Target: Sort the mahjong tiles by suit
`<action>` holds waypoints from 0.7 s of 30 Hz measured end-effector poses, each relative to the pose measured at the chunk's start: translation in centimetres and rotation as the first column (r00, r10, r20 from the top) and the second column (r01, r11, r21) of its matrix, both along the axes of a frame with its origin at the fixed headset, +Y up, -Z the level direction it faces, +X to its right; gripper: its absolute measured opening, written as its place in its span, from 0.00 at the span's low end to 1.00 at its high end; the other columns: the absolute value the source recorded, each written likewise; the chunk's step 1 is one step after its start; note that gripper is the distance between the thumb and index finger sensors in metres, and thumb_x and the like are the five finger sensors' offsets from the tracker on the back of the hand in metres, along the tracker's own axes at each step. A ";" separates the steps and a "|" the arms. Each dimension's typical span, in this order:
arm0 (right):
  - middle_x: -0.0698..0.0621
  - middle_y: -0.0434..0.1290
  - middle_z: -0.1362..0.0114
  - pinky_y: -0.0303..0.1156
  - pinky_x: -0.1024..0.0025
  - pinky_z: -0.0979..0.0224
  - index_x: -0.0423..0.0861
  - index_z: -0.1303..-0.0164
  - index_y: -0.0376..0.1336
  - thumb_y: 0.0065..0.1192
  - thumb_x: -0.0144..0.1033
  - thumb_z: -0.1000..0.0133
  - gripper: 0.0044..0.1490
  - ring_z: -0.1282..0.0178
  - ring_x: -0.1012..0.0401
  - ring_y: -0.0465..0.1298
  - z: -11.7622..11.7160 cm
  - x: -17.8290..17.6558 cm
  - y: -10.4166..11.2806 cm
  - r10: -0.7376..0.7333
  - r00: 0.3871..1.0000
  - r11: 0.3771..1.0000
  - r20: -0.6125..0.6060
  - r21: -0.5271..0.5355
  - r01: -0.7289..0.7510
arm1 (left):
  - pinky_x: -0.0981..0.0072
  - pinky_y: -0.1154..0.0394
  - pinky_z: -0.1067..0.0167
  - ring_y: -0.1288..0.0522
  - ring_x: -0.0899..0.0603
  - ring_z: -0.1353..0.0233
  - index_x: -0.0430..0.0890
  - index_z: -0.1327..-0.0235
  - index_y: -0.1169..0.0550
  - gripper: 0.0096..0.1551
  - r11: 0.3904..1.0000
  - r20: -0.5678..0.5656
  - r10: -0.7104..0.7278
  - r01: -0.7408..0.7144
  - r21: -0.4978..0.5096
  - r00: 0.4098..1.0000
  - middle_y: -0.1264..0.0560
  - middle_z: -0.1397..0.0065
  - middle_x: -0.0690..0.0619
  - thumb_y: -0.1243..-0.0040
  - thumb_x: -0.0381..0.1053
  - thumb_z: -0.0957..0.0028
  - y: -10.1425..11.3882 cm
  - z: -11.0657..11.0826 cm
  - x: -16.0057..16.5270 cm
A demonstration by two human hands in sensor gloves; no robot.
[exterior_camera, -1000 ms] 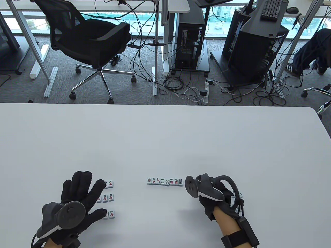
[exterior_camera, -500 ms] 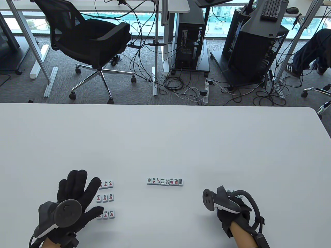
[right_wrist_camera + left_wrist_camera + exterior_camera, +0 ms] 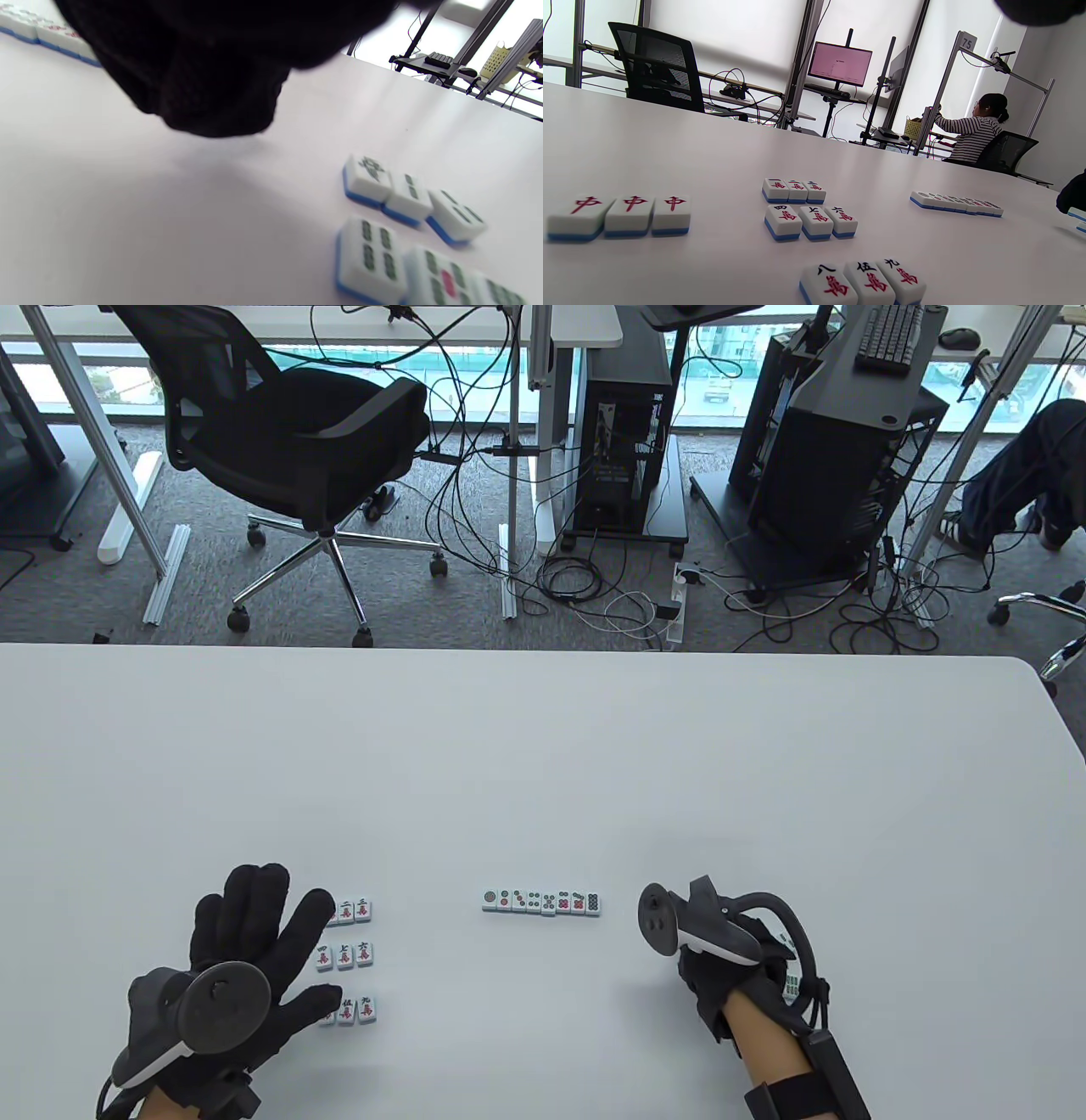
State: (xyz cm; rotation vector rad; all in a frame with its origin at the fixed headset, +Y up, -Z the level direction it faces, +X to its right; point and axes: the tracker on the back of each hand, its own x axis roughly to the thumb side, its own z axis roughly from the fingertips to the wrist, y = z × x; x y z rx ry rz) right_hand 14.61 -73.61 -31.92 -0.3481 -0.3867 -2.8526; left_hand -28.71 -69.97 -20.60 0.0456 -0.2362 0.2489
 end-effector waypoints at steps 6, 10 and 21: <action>0.53 0.82 0.66 0.76 0.72 0.75 0.36 0.39 0.67 0.71 0.42 0.56 0.38 0.81 0.64 0.77 -1.7 -3.8 -0.9 -0.010 0.993 0.992 -0.114 0.123 0.024 | 0.40 0.70 0.23 0.77 0.46 0.17 0.67 0.23 0.54 0.53 1.000 0.005 0.002 -0.002 0.005 1.000 0.75 0.20 0.62 0.50 0.79 0.60 0.0 0.1 0.0; 0.53 0.82 0.66 0.77 0.72 0.74 0.37 0.39 0.67 0.70 0.42 0.56 0.37 0.81 0.64 0.77 -2.3 -5.4 -2.0 0.007 0.987 0.989 -0.161 0.145 0.017 | 0.40 0.70 0.23 0.77 0.46 0.17 0.67 0.23 0.54 0.53 1.000 0.009 0.003 -0.004 0.011 1.000 0.75 0.20 0.62 0.50 0.79 0.60 0.0 0.1 0.1; 0.53 0.82 0.64 0.77 0.71 0.73 0.40 0.38 0.67 0.68 0.43 0.54 0.35 0.79 0.63 0.78 -2.9 -6.0 -3.0 -0.006 0.989 0.993 -0.146 0.114 0.023 | 0.40 0.70 0.23 0.77 0.46 0.17 0.68 0.23 0.54 0.53 1.000 0.019 0.001 -0.001 0.013 1.000 0.75 0.20 0.62 0.50 0.79 0.60 0.0 0.2 0.2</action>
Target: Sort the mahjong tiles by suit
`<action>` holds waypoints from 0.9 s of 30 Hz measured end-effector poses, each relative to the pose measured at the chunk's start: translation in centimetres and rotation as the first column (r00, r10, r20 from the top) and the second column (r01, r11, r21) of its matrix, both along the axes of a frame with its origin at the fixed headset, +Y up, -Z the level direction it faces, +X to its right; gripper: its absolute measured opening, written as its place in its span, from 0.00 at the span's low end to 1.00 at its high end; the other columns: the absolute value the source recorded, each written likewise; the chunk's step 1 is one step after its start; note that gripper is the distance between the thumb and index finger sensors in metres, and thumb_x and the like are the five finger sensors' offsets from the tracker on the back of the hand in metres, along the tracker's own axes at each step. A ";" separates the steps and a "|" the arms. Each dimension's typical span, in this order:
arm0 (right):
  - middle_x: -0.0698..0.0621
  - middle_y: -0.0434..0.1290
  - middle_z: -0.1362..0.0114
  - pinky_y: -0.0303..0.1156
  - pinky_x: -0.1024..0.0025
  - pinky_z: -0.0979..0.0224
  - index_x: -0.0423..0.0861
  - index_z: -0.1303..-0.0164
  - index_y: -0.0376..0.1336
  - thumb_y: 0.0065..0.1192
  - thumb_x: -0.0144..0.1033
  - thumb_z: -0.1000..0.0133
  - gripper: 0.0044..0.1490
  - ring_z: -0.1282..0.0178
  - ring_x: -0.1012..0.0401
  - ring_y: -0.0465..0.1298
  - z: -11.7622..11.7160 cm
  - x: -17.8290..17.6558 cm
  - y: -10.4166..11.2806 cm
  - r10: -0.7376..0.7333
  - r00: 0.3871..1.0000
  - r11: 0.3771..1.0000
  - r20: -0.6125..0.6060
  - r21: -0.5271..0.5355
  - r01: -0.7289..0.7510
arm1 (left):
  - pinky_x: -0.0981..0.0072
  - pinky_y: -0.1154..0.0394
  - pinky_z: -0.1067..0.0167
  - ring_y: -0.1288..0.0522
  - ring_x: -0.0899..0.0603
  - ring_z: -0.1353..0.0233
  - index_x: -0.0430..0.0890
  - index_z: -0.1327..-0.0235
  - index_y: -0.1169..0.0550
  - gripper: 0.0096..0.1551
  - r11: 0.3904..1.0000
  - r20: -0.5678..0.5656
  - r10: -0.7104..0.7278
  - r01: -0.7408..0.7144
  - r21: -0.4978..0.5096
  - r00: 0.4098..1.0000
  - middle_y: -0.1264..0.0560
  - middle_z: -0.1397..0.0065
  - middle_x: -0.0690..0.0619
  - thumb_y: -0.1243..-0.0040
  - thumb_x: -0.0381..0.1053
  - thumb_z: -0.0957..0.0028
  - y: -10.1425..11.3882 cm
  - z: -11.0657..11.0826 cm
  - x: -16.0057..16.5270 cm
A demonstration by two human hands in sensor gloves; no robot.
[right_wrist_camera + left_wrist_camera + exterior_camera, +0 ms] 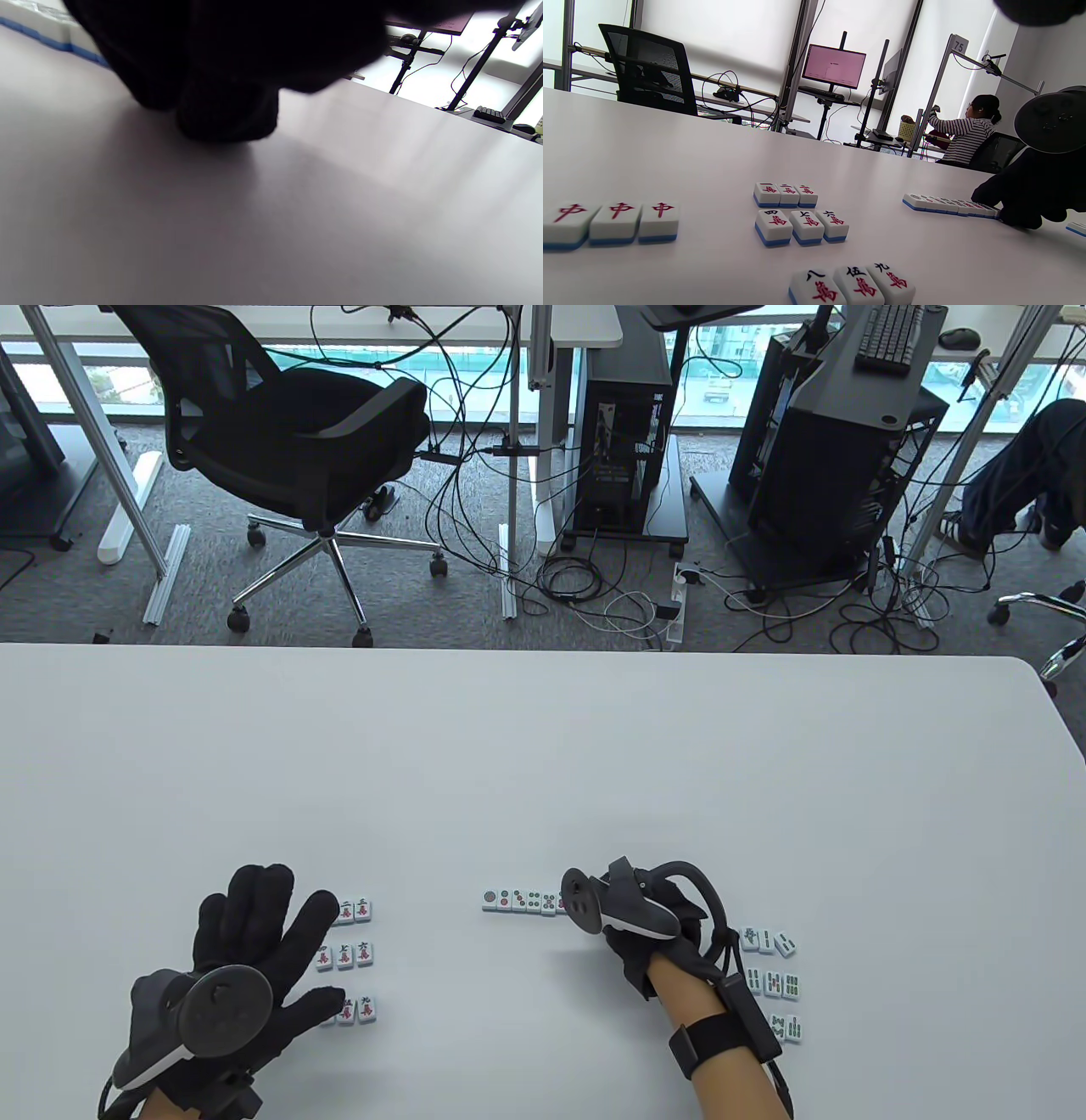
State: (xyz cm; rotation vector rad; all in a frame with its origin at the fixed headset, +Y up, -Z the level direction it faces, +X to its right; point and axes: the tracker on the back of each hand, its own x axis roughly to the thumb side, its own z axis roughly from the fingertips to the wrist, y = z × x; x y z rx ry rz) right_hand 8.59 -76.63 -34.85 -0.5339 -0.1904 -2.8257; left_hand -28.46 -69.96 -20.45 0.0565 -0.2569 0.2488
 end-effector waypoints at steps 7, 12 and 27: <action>0.52 0.83 0.60 0.78 0.70 0.70 0.47 0.31 0.62 0.64 0.46 0.53 0.39 0.76 0.62 0.79 0.5 1.6 1.6 -0.012 1.000 0.997 -0.009 0.078 0.013 | 0.40 0.70 0.23 0.77 0.46 0.17 0.68 0.23 0.54 0.53 1.000 0.004 -0.007 0.007 -0.006 1.000 0.75 0.20 0.62 0.50 0.79 0.60 -0.1 0.0 0.1; 0.52 0.83 0.61 0.78 0.70 0.70 0.46 0.31 0.62 0.65 0.45 0.53 0.38 0.76 0.62 0.79 0.1 5.4 3.5 0.025 0.995 0.995 0.100 0.091 -0.035 | 0.40 0.70 0.23 0.77 0.46 0.17 0.68 0.23 0.54 0.53 1.000 0.002 0.000 0.000 -0.003 1.000 0.75 0.20 0.62 0.50 0.79 0.60 0.0 0.0 0.1; 0.54 0.83 0.68 0.76 0.72 0.75 0.45 0.37 0.67 0.70 0.42 0.55 0.35 0.82 0.65 0.77 2.1 14.3 2.4 0.045 0.971 0.999 0.233 -0.028 -0.039 | 0.40 0.70 0.23 0.77 0.46 0.17 0.68 0.23 0.54 0.53 1.000 -0.003 -0.017 0.017 -0.024 1.000 0.75 0.20 0.62 0.50 0.79 0.60 -0.2 -0.1 0.3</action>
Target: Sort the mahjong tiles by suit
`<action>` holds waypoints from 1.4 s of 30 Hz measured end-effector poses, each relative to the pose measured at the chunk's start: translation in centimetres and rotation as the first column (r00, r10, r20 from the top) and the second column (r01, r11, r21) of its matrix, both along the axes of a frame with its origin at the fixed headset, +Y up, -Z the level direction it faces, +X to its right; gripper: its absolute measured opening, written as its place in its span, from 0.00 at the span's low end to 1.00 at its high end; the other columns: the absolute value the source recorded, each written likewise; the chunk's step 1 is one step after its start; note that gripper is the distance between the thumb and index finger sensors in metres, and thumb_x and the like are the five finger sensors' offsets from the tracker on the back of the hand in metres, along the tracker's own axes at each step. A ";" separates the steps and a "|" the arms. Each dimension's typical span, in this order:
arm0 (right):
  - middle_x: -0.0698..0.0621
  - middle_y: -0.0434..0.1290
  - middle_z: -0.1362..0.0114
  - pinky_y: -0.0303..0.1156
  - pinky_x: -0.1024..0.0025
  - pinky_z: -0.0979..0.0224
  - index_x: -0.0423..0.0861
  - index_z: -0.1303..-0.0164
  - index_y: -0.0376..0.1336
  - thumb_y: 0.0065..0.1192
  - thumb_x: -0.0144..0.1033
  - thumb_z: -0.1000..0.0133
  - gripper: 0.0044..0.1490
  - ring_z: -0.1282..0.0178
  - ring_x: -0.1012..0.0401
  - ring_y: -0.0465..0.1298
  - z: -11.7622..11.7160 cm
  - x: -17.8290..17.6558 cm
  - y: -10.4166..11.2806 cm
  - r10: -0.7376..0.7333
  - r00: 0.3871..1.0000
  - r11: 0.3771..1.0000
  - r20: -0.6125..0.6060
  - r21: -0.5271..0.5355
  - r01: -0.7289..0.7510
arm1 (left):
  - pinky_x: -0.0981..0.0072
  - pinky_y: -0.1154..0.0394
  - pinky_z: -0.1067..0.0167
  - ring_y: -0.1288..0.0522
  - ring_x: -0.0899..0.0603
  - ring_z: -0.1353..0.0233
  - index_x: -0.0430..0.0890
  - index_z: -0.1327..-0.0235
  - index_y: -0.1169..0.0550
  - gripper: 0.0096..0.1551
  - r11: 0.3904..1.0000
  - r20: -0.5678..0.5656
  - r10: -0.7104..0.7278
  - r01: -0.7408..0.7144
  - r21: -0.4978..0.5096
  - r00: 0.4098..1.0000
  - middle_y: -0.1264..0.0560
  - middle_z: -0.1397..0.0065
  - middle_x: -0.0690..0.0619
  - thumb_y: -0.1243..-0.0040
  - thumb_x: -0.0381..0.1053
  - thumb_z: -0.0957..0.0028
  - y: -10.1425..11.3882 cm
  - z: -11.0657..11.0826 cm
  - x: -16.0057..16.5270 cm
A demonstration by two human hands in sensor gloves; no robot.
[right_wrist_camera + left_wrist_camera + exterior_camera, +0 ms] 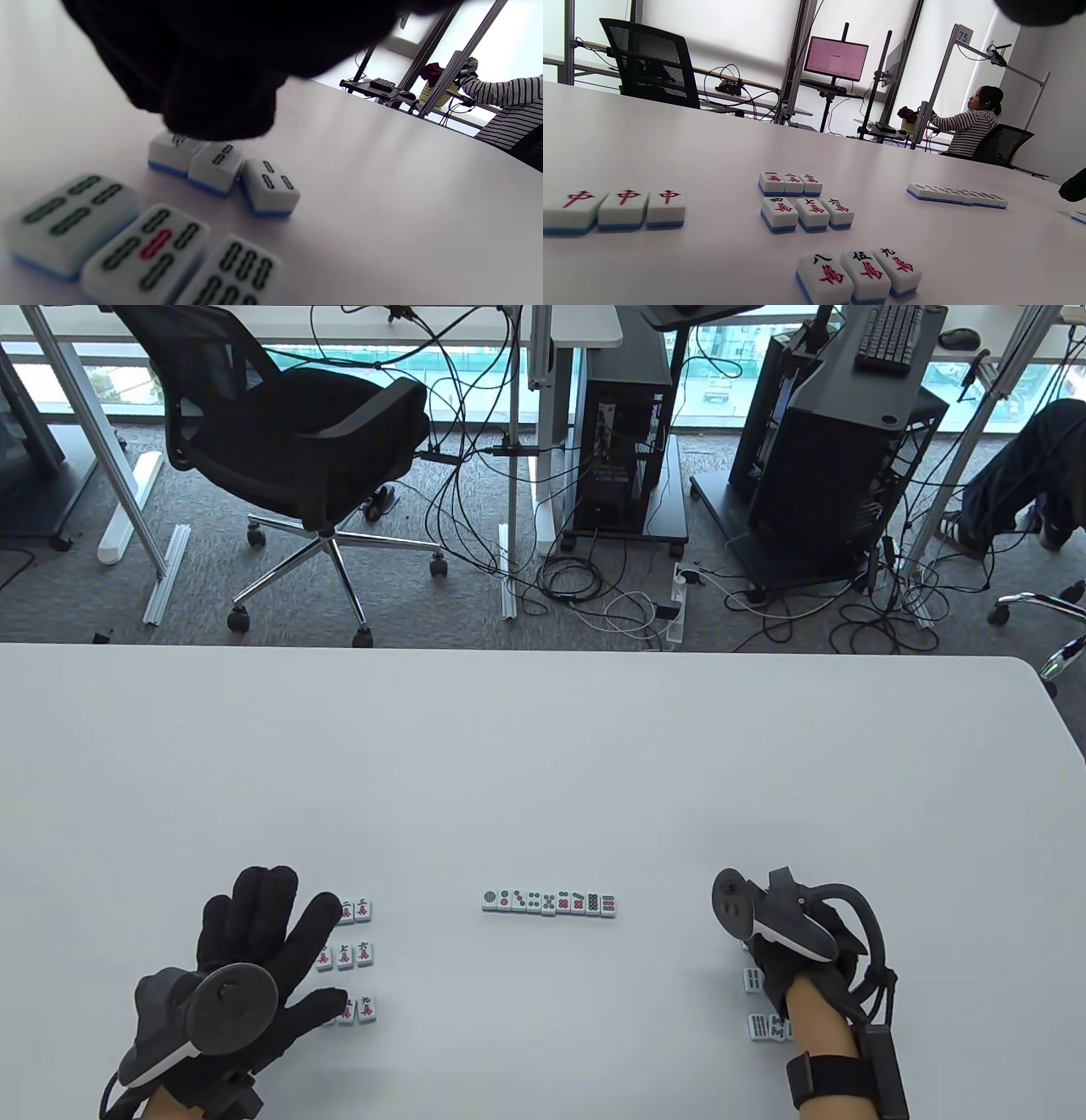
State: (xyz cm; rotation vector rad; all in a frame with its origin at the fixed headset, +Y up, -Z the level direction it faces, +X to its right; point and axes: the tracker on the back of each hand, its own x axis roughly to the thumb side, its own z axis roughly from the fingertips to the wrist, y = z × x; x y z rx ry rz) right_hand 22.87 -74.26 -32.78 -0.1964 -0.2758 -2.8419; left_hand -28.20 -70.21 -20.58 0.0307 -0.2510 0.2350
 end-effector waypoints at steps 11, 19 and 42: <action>0.54 0.82 0.68 0.76 0.72 0.76 0.44 0.36 0.66 0.70 0.42 0.55 0.37 0.82 0.65 0.76 -0.3 -0.8 -2.3 0.099 0.995 0.994 -0.012 -0.034 -0.100 | 0.40 0.70 0.23 0.77 0.46 0.17 0.67 0.23 0.54 0.53 1.000 -0.008 0.000 0.000 -0.016 1.000 0.75 0.20 0.62 0.50 0.79 0.60 -0.1 -0.1 0.0; 0.52 0.82 0.70 0.76 0.73 0.77 0.36 0.40 0.68 0.72 0.42 0.56 0.37 0.84 0.66 0.76 -1.1 -2.0 -2.3 0.119 0.993 0.986 -0.004 -0.117 -0.119 | 0.40 0.70 0.23 0.77 0.46 0.17 0.68 0.23 0.54 0.53 1.000 -0.003 -0.011 0.011 -0.021 1.000 0.75 0.20 0.62 0.50 0.79 0.60 -0.2 -0.2 0.2; 0.52 0.82 0.69 0.76 0.72 0.77 0.35 0.42 0.69 0.72 0.43 0.56 0.37 0.83 0.65 0.76 1.3 -26.2 -2.3 -0.196 0.887 0.980 -0.419 -0.065 0.186 | 0.40 0.72 0.23 0.77 0.47 0.17 0.68 0.23 0.56 0.53 0.999 0.001 0.016 -0.016 0.039 1.000 0.76 0.21 0.63 0.50 0.79 0.60 0.8 0.3 0.0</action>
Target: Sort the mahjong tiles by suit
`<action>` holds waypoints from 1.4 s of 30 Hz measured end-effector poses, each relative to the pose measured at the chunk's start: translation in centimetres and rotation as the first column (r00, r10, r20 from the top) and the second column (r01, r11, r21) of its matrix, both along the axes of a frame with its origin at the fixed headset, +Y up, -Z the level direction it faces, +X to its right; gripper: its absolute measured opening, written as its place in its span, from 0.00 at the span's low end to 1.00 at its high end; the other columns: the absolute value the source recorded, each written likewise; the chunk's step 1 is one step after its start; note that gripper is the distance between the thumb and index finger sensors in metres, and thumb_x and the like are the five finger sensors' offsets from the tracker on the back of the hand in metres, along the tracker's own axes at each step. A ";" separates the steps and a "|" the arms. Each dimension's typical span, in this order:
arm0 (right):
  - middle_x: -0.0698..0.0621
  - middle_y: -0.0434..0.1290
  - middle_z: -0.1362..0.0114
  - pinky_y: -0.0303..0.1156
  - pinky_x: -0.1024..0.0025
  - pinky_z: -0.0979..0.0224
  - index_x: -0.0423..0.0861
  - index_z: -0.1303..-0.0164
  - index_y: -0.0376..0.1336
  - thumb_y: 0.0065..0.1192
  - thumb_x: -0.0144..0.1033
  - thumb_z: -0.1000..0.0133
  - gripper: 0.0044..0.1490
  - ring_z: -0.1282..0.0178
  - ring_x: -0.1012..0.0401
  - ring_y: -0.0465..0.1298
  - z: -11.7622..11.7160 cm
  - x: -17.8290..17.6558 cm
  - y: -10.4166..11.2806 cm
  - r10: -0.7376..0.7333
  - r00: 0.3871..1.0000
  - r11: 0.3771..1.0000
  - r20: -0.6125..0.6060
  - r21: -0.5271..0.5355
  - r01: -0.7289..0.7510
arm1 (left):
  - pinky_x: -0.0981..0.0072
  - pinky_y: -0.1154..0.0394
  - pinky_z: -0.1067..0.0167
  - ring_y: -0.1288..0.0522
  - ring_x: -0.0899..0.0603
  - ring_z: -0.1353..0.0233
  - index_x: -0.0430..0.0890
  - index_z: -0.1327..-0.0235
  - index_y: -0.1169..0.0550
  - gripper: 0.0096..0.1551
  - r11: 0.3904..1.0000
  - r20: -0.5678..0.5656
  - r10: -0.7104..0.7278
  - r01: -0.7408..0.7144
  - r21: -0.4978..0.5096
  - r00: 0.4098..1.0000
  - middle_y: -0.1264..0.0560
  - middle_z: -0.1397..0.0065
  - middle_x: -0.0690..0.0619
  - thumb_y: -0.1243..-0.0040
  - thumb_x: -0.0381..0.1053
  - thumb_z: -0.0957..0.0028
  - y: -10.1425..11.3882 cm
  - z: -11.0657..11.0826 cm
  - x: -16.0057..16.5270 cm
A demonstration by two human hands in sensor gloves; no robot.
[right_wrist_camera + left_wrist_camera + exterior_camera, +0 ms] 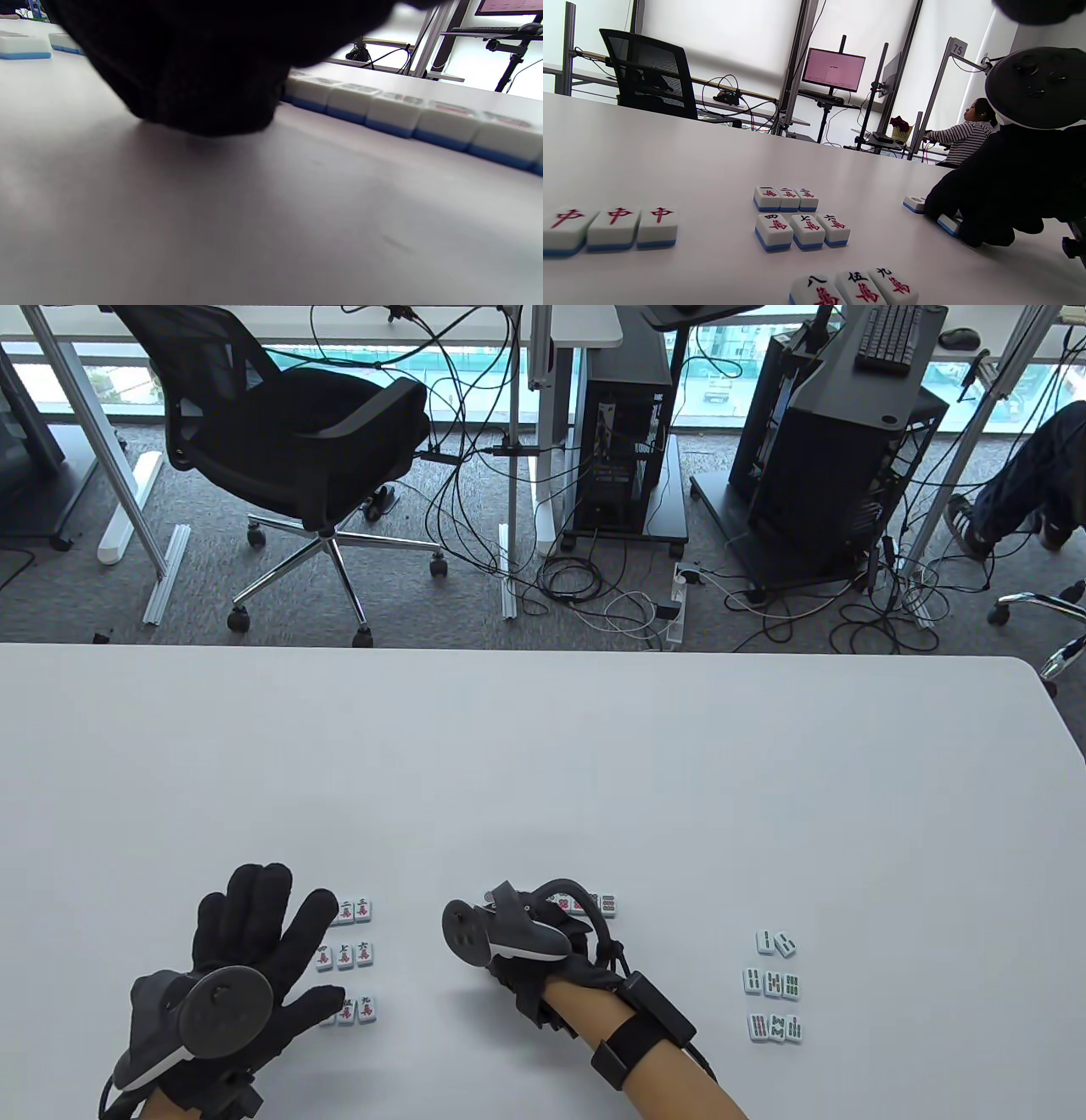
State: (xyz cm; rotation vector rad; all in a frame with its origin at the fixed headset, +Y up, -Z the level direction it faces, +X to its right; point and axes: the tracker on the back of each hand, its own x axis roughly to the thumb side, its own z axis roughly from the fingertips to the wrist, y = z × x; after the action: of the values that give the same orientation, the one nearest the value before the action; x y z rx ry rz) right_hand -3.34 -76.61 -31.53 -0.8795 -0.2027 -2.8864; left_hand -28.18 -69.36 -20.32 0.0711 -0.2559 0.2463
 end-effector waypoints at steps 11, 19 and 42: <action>0.52 0.83 0.66 0.77 0.71 0.75 0.38 0.36 0.66 0.69 0.45 0.55 0.39 0.81 0.64 0.77 0.6 4.4 3.2 -0.057 0.998 0.998 0.008 0.029 0.057 | 0.40 0.72 0.23 0.77 0.47 0.17 0.68 0.23 0.55 0.53 1.000 0.003 -0.004 0.004 -0.004 1.000 0.76 0.21 0.63 0.50 0.79 0.60 -0.1 0.0 0.1; 0.52 0.83 0.66 0.77 0.71 0.75 0.39 0.37 0.67 0.69 0.44 0.55 0.37 0.81 0.63 0.78 -0.7 15.8 6.9 -0.013 0.965 0.997 0.263 0.073 -0.006 | 0.40 0.72 0.23 0.77 0.47 0.17 0.68 0.23 0.55 0.53 1.000 0.008 -0.011 0.011 -0.011 1.000 0.76 0.21 0.63 0.50 0.79 0.60 -0.2 0.0 0.2; 0.53 0.82 0.68 0.76 0.71 0.76 0.41 0.36 0.65 0.68 0.41 0.54 0.37 0.82 0.65 0.77 -1.6 26.5 0.0 0.393 0.842 0.919 0.370 -0.129 -0.372 | 0.40 0.72 0.23 0.77 0.47 0.17 0.68 0.23 0.55 0.53 0.999 -0.018 -0.013 0.012 -0.045 1.000 0.76 0.21 0.63 0.50 0.79 0.60 -0.5 -0.3 -0.1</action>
State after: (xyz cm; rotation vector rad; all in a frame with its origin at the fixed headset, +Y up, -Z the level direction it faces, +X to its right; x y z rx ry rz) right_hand 23.16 -76.59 -33.16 -0.2152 -0.4377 -2.6427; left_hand -28.30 -69.89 -20.63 0.0277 -0.2328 0.2386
